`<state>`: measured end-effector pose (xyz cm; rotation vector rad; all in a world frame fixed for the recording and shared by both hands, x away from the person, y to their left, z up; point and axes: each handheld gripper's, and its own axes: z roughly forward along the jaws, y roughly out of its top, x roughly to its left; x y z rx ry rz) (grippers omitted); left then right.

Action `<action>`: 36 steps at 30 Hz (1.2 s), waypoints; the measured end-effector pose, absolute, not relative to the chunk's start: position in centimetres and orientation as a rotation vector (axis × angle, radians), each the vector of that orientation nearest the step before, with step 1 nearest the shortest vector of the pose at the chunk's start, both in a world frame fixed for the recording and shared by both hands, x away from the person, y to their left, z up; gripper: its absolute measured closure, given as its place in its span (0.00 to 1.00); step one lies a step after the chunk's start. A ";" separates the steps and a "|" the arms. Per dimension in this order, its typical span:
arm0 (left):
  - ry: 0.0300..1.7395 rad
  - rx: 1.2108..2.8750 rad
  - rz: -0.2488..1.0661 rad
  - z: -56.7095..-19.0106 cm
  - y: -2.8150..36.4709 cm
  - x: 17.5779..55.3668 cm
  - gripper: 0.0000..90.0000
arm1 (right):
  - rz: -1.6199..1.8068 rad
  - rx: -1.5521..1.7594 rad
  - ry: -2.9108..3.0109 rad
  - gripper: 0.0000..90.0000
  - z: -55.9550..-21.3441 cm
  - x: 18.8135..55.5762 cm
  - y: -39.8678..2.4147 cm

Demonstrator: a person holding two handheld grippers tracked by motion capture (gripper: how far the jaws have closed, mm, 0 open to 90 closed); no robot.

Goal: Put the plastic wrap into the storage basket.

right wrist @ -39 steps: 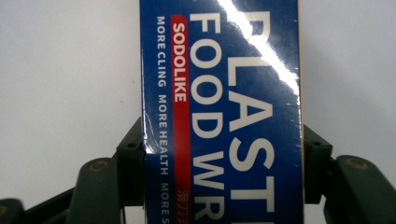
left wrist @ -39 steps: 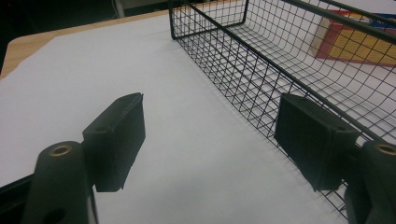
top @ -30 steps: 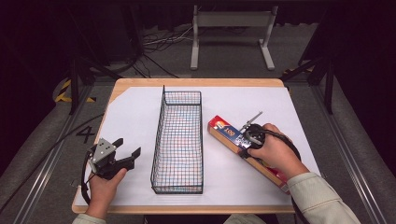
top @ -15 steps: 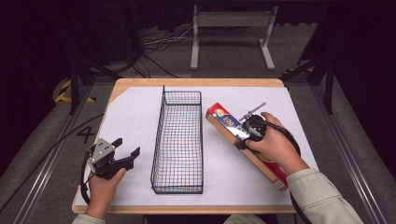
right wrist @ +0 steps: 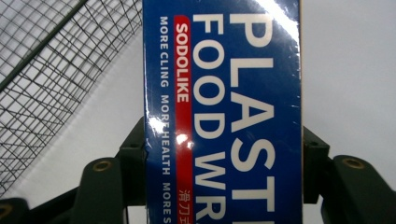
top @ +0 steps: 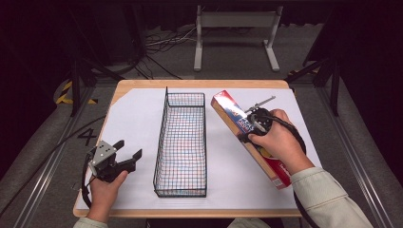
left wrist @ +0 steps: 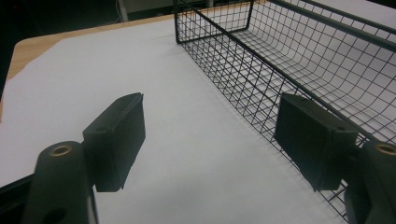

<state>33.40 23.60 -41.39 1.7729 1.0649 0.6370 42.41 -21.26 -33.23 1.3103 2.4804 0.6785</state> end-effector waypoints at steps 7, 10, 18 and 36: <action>1.065 1.771 0.635 -41.4 23.6 33.4 0.28 | 0.673 1.317 2.412 0.44 -32.5 42.1 -20.3; 1.065 1.770 0.637 -41.4 23.7 33.3 0.28 | 0.698 1.382 2.371 0.44 -32.1 42.0 -19.9; 1.075 1.765 0.643 -41.4 24.0 33.0 0.28 | 0.752 1.493 2.320 0.44 -31.0 42.3 -18.5; 1.078 1.747 0.634 -41.3 24.1 33.3 0.28 | 0.766 1.750 2.207 0.44 -28.6 43.0 -13.4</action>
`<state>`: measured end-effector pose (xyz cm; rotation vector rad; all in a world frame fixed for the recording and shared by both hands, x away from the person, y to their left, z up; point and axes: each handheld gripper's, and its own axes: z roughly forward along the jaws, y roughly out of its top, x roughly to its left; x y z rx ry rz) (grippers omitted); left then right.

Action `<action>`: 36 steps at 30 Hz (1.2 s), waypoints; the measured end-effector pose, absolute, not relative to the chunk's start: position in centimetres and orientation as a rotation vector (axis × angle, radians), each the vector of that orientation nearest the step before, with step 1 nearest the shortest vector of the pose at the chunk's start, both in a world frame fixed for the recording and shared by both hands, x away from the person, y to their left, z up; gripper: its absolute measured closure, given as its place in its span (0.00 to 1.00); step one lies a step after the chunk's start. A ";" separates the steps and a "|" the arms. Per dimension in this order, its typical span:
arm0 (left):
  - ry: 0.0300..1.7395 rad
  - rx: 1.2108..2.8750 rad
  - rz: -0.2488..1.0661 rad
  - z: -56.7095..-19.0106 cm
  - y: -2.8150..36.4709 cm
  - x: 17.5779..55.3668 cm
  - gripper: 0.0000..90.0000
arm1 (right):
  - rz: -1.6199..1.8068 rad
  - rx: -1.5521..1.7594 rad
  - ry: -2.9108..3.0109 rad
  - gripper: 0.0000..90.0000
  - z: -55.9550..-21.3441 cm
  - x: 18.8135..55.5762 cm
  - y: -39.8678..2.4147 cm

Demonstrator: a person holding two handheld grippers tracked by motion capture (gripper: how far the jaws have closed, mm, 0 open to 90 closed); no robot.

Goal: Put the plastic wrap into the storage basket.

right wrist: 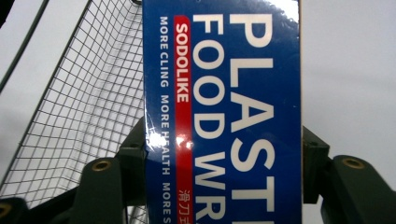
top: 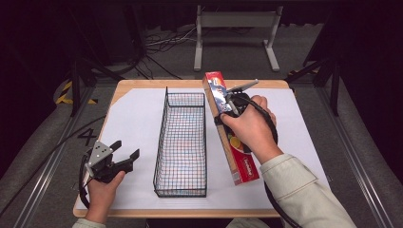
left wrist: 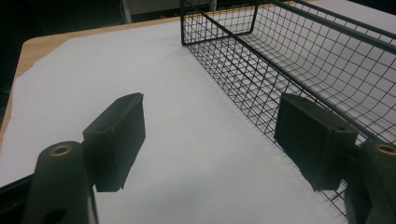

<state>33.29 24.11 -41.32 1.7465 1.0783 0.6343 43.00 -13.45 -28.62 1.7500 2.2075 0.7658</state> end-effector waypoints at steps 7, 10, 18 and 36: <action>1.074 1.728 0.622 -41.1 23.8 33.5 0.28 | 0.719 1.808 2.174 0.44 -28.5 43.0 -11.1; 1.074 1.740 0.620 -41.2 23.6 33.7 0.28 | 0.726 1.825 2.162 0.44 -28.4 42.9 -10.6; 1.078 1.746 0.625 -41.3 23.4 33.9 0.28 | 0.696 1.905 2.119 0.44 -28.6 43.2 -8.8; 1.084 1.748 0.639 -41.4 23.6 33.6 0.28 | 0.713 2.021 2.068 0.44 -29.3 45.0 -5.9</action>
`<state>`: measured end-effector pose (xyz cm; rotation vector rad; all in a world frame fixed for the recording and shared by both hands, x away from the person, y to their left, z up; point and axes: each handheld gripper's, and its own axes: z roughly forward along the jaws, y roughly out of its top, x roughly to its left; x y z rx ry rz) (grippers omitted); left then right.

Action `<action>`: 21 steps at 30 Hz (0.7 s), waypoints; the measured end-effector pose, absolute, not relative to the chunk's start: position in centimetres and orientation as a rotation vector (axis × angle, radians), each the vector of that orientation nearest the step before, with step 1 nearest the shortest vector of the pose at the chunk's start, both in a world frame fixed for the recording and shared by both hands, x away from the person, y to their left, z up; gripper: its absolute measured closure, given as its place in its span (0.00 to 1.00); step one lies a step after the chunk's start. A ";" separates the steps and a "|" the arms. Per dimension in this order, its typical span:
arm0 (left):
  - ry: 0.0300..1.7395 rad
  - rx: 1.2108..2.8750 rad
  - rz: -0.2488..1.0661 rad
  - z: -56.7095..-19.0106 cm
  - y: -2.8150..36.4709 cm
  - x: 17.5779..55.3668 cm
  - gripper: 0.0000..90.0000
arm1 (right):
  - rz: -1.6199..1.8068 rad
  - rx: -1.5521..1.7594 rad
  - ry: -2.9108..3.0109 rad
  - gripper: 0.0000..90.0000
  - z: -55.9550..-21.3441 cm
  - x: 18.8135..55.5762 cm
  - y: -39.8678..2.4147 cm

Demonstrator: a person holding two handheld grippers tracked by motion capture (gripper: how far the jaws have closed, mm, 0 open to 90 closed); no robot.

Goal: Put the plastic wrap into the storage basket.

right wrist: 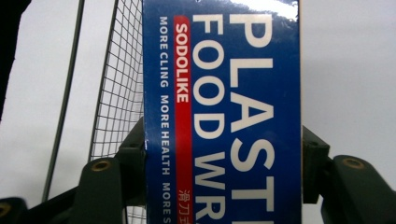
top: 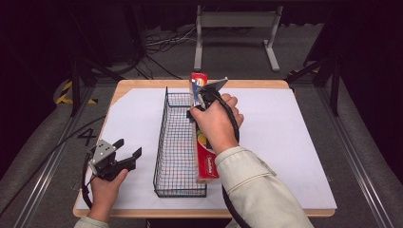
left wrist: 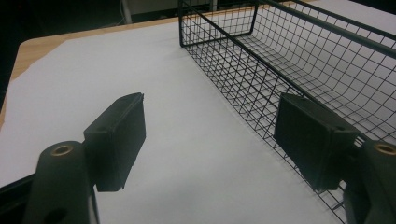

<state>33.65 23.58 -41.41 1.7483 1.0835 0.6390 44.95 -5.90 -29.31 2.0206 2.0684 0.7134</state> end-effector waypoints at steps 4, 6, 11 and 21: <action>1.088 1.749 0.645 -41.4 23.7 33.5 0.28 | 0.719 2.034 2.063 0.44 -29.6 45.2 -5.2; 1.093 1.748 0.644 -41.4 23.8 33.4 0.28 | 0.725 2.036 2.064 0.44 -29.8 45.3 -4.9; 1.104 1.743 0.653 -41.5 24.1 33.1 0.28 | 0.733 2.040 2.067 0.44 -30.2 45.4 -4.1; 1.106 1.744 0.654 -41.6 24.2 33.1 0.29 | 0.751 2.049 2.063 0.44 -31.6 45.8 -2.6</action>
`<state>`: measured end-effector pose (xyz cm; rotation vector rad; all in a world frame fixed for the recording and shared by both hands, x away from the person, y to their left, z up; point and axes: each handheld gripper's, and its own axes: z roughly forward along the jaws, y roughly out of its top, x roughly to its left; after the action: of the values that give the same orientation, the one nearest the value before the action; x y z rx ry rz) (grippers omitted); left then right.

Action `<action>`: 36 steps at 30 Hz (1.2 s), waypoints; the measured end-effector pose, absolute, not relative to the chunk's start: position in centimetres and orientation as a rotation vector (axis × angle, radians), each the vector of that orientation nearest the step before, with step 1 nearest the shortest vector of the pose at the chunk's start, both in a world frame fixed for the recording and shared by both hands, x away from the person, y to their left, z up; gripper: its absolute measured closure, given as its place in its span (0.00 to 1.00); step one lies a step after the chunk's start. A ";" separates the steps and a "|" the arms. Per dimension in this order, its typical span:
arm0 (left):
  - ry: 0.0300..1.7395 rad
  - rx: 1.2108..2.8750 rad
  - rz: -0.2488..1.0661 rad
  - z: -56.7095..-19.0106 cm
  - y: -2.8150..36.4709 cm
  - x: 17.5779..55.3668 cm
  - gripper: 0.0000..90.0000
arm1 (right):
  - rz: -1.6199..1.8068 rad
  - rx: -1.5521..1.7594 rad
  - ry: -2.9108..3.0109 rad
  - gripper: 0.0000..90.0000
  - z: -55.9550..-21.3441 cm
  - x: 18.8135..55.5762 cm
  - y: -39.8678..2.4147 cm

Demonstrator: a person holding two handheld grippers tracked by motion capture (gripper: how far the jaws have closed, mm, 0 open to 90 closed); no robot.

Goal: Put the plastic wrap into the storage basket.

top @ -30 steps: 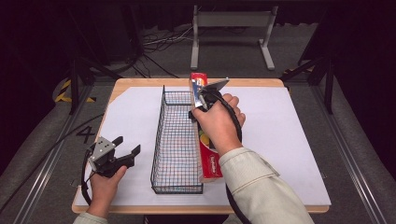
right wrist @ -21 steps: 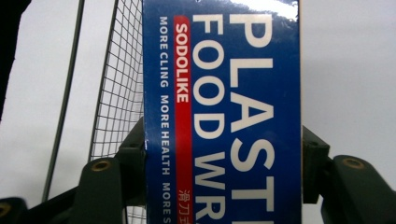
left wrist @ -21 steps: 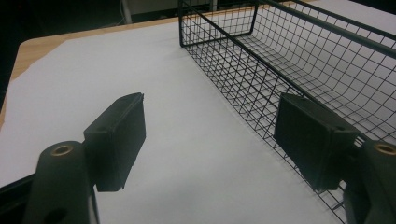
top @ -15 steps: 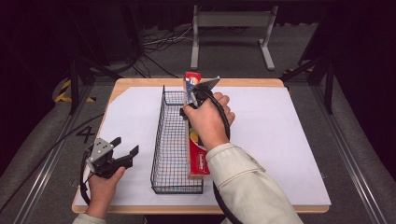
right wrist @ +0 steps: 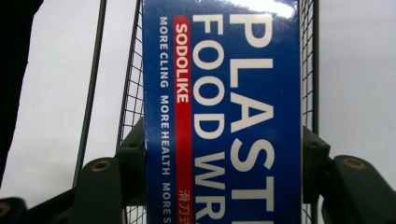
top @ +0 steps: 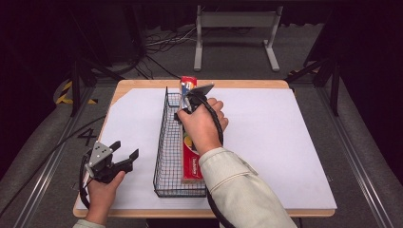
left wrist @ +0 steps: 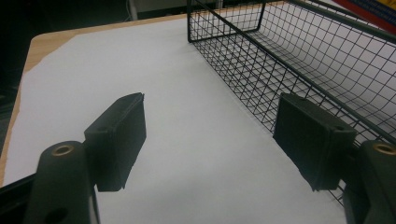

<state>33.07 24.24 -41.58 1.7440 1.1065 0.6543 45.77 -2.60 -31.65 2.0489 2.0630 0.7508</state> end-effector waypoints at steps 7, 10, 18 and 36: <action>1.111 1.743 0.656 -41.7 24.2 33.3 0.29 | 0.731 2.048 2.059 0.43 -33.0 46.2 -1.9; 1.109 1.745 0.651 -41.7 24.1 33.3 0.29 | 0.719 2.052 2.062 0.43 -33.8 46.3 -1.9; 1.109 1.747 0.653 -41.7 24.0 33.3 0.29 | 0.688 2.075 2.063 0.43 -35.7 46.6 -1.8; 1.106 1.753 0.657 -41.8 23.9 33.3 0.29 | 0.636 2.102 2.081 0.43 -37.8 46.6 -1.6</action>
<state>33.34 23.94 -41.77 1.7532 1.1058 0.6575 46.62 -1.57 -37.77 2.1019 2.0806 0.6359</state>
